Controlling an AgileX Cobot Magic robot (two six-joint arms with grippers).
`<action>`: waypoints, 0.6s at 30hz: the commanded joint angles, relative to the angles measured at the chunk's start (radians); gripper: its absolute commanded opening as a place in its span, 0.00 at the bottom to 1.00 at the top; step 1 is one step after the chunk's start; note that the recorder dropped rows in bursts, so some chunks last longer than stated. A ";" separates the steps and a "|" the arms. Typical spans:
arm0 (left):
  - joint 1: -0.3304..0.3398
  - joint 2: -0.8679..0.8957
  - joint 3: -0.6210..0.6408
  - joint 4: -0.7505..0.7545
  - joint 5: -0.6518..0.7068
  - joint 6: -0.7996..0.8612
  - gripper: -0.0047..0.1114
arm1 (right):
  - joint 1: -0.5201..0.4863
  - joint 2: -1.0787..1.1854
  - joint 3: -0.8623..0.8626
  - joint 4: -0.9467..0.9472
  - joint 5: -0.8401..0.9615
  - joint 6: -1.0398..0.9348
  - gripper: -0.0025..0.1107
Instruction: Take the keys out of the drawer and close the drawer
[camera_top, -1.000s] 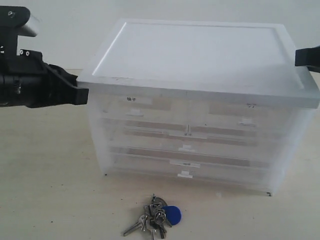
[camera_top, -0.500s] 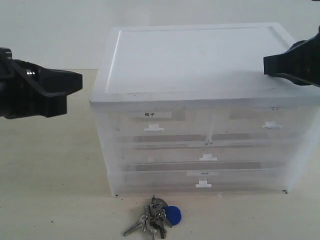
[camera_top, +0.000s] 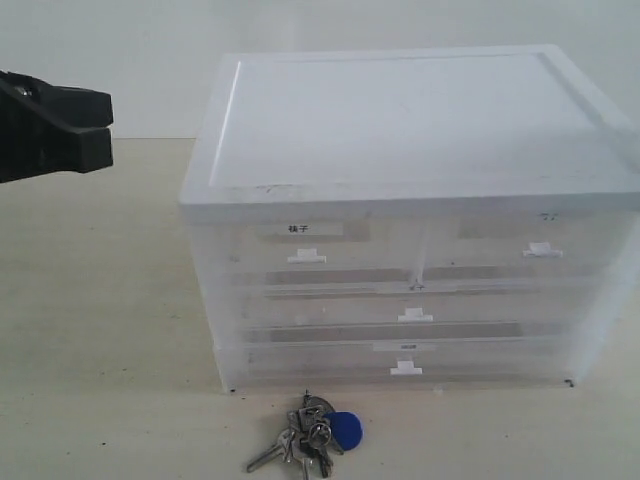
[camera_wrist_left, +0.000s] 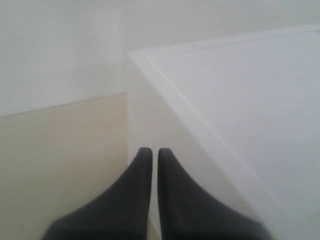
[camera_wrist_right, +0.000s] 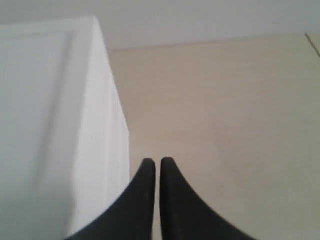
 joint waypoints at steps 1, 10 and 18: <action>0.061 0.100 -0.013 0.006 0.021 0.003 0.08 | -0.022 0.102 -0.004 -0.026 0.044 0.025 0.02; 0.171 0.249 -0.123 -0.022 0.280 -0.006 0.08 | -0.020 0.109 -0.004 0.418 0.038 -0.327 0.02; 0.171 0.272 -0.123 -0.022 0.360 0.001 0.08 | 0.158 0.109 -0.015 0.522 0.067 -0.465 0.02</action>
